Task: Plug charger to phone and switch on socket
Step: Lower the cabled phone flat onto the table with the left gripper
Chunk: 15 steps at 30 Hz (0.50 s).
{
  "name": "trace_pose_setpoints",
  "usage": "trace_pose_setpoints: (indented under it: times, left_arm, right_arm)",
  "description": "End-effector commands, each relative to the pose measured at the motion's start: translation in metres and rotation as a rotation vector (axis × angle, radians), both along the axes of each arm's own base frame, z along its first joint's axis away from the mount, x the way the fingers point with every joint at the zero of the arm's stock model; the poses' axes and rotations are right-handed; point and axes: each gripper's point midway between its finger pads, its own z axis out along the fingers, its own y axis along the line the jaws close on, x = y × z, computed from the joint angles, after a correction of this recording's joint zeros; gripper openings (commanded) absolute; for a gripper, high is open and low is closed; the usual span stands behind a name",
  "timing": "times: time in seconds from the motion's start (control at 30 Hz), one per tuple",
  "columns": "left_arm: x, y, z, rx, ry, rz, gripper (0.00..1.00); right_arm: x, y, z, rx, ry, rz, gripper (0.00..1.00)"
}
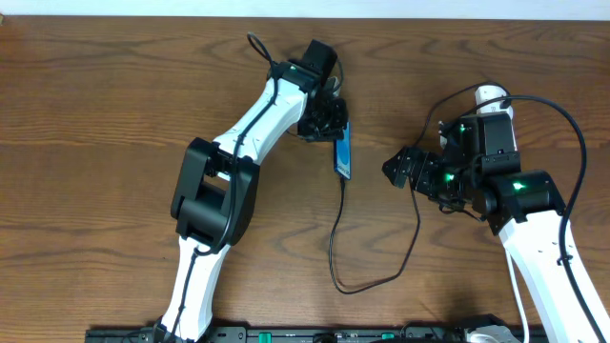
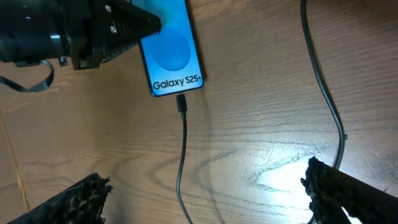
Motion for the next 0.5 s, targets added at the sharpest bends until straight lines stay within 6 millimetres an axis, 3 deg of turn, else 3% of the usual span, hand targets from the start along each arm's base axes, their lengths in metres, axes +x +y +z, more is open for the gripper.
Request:
trace_pose_setpoints:
  times: [0.0, 0.33, 0.47]
  left_arm:
    - [-0.0007, 0.0032, -0.0108, 0.017, 0.023, 0.042, 0.07]
    - [-0.004, 0.005, -0.0152, 0.024, 0.03, 0.034, 0.07]
    - [-0.0075, 0.0067, -0.0161, 0.032, 0.021, -0.012, 0.12]
  right_arm:
    - [0.001, -0.0027, 0.0015, -0.015, -0.01, 0.001, 0.99]
    - [0.0011, -0.0028, 0.0015, -0.015, -0.01, 0.001, 0.99]
    - [0.0011, -0.0028, 0.0015, -0.015, -0.01, 0.001, 0.99]
